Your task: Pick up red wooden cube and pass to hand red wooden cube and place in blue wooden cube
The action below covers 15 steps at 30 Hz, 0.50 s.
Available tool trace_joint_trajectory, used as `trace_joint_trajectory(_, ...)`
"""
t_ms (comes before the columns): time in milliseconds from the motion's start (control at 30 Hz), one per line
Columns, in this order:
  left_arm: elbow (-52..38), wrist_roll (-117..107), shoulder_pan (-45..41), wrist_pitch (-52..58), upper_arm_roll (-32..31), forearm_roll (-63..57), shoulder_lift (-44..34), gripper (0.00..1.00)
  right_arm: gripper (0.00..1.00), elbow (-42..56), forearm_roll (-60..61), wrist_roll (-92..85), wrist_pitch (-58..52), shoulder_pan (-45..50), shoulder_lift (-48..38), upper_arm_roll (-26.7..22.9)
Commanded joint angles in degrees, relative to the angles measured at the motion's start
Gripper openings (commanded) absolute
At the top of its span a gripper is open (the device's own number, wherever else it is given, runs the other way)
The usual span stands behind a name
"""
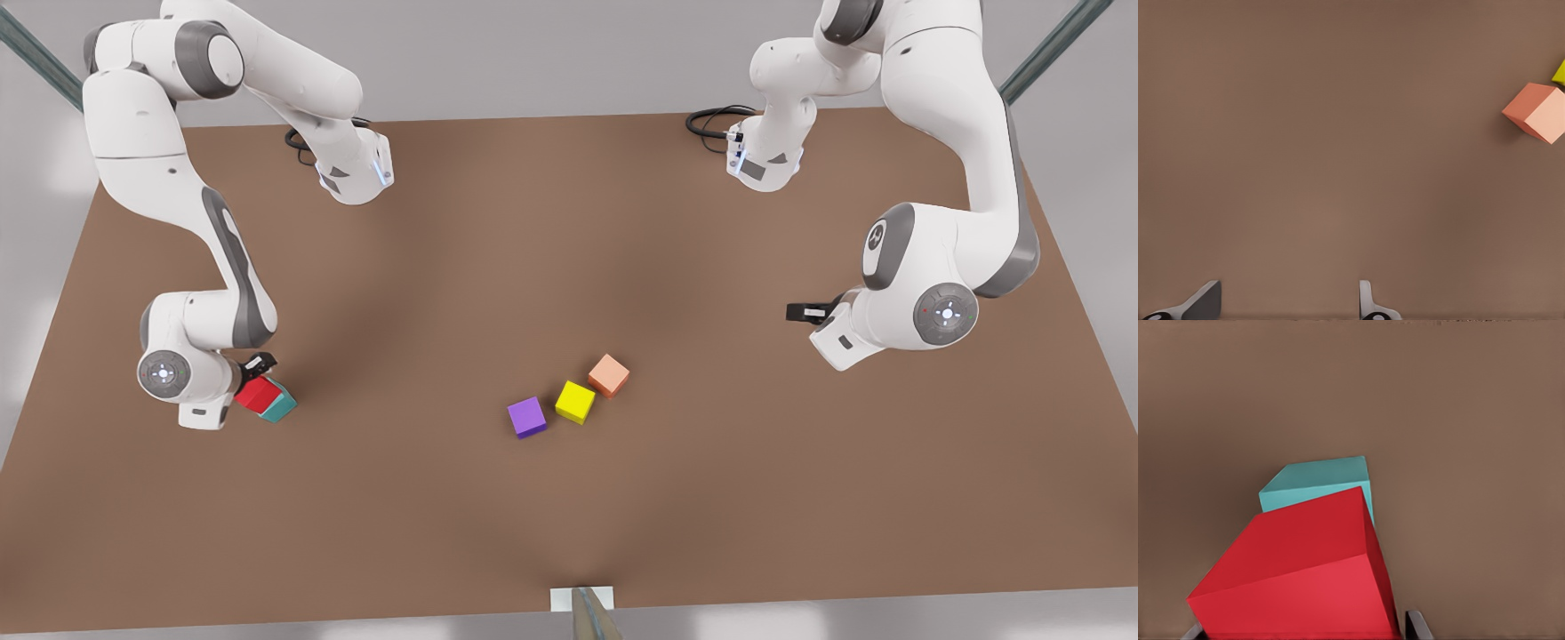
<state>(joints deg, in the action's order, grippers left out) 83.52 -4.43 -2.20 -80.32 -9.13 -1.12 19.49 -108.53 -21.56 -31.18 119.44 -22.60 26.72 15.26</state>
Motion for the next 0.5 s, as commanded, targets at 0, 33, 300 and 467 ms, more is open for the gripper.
trace_joint_trajectory(0, -0.02, 0.21, 0.0, 0.07, -0.01, -0.02, -0.07, 1.0, 1.0, 0.34, 0.11, 3.94, -2.37, 0.02, -0.53, 0.21)
trace_joint_trajectory(33, -0.02, 0.21, 0.0, 0.07, -0.01, -0.02, -0.07, 1.0, 1.0, 0.42, 0.46, 3.94, -3.42, 0.02, -1.06, 0.39)
trace_joint_trajectory(300, -0.02, 0.21, 0.0, 0.07, -0.01, -0.11, -0.15, 1.0, 1.0, 6.92, 7.14, 4.11, -16.78, 0.28, -6.25, 4.08)
trace_joint_trajectory(467, -0.38, 0.21, 0.0, 0.34, -0.01, -0.2, -0.33, 1.0, 1.0, 23.35, 12.86, 24.68, -24.86, 3.97, -4.4, 4.34)
